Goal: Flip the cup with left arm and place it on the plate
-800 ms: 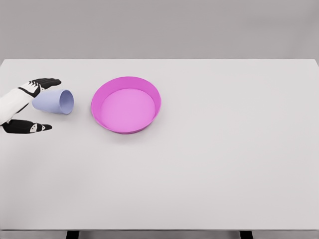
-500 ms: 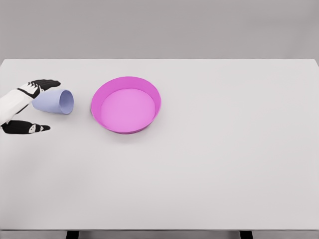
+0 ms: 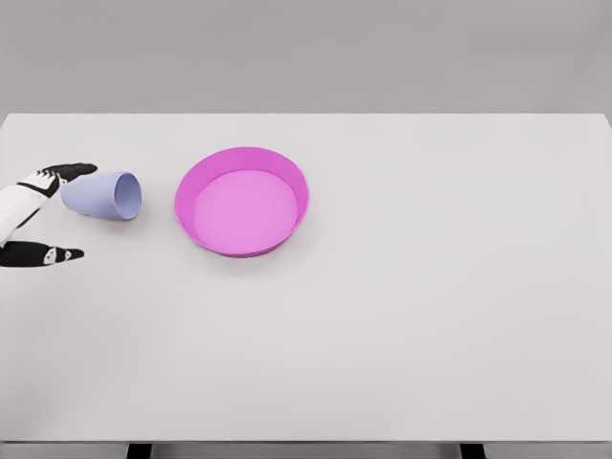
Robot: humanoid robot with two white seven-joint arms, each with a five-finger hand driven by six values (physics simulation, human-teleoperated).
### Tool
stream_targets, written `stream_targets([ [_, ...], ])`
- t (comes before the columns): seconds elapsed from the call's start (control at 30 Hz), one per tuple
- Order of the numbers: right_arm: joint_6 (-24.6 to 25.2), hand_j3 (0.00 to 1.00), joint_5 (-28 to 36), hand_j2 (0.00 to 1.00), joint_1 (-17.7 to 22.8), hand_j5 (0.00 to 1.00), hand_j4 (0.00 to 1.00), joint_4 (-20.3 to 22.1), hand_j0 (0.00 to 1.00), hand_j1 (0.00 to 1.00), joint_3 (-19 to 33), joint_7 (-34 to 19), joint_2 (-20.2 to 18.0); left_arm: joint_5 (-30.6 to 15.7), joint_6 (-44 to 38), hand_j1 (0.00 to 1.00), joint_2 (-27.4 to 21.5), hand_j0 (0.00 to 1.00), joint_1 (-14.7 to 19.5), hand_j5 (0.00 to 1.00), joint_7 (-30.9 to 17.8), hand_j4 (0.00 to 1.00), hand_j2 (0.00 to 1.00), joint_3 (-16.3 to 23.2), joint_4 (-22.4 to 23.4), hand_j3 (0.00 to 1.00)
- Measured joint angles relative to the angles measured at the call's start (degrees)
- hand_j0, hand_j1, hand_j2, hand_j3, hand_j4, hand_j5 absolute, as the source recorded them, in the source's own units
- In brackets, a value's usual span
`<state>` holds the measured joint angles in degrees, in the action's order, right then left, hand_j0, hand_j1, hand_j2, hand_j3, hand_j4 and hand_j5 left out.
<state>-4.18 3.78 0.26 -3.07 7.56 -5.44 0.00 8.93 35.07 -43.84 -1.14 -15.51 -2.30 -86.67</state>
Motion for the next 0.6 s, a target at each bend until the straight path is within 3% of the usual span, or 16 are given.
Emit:
stream_targets([
  [0.37,0.0,1.00,0.0,1.00,0.0,1.00,1.00,0.0,1.00,1.00,0.0,0.0,0.0,0.2,0.0,1.00,0.4,1.00,0.7,1.00,-2.9,1.00,1.00,-0.2,1.3,1.00],
  [0.47,0.0,1.00,0.0,1.00,0.0,1.00,1.00,0.0,1.00,1.00,0.0,0.0,0.0,0.4,0.0,1.00,-1.5,1.00,1.0,1.00,-3.3,1.00,1.00,-0.2,3.2,1.00],
  [0.6,0.0,1.00,0.0,1.00,0.0,1.00,1.00,0.0,1.00,1.00,0.0,0.0,0.0,0.3,0.0,1.00,-3.6,1.00,4.7,1.00,-3.5,1.00,1.00,-0.1,5.4,1.00],
])
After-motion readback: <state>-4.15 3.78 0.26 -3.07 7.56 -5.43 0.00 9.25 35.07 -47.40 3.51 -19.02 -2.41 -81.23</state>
